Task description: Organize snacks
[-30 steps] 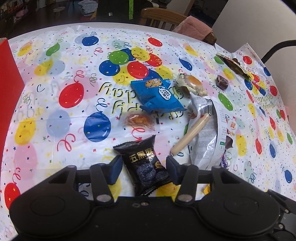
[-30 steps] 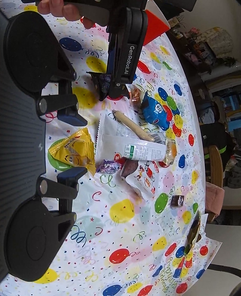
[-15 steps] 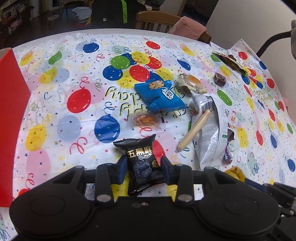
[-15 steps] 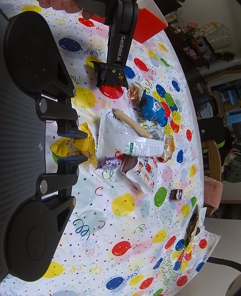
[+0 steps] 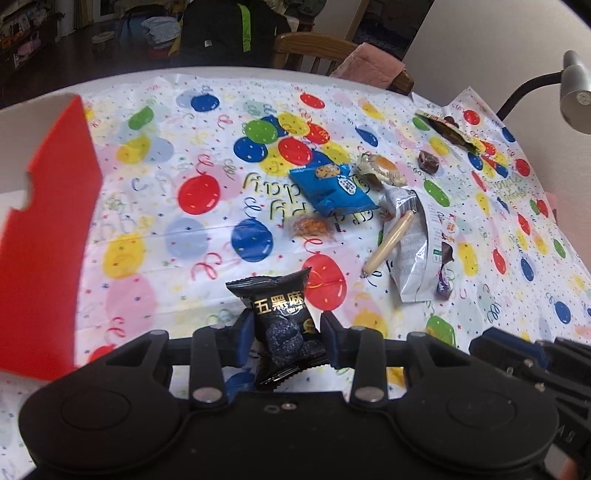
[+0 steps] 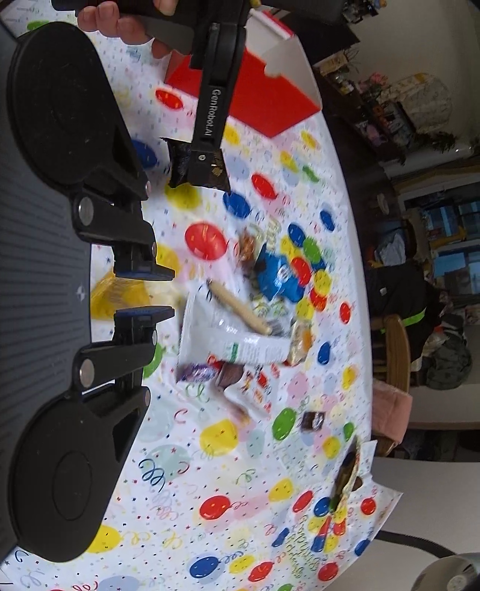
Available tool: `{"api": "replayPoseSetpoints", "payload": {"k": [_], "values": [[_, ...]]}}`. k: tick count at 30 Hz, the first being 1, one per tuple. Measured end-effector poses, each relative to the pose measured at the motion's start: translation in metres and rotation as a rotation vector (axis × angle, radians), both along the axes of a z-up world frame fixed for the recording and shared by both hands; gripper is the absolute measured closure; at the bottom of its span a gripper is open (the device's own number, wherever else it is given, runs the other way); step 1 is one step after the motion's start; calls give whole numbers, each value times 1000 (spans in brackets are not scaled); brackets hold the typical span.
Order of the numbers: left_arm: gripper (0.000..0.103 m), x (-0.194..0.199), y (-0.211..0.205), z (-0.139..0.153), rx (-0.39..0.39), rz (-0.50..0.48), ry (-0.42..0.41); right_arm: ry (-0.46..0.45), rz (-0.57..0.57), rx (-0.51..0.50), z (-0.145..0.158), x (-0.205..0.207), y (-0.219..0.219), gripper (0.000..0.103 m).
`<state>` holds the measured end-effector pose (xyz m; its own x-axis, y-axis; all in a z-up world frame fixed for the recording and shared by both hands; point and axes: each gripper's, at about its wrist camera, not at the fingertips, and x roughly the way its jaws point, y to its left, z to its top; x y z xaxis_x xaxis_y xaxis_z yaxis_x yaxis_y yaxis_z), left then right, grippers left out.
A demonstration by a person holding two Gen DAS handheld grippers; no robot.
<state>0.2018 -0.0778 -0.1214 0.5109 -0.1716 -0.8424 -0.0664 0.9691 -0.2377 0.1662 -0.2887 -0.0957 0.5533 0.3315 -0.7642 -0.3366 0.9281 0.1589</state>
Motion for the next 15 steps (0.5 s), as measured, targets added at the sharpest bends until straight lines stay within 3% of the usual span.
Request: {"api": "replayPoseSetpoints", "payload": {"k": [4, 10, 15], "values": [[67, -12, 9, 12, 15, -17, -22, -20, 32, -24, 9, -4, 12, 89], [67, -26, 24, 14, 5, -7, -23, 24, 12, -16, -8, -5, 13, 88], [67, -36, 34, 9, 8, 2, -2, 63, -44, -24, -30, -2, 8, 78]]}}
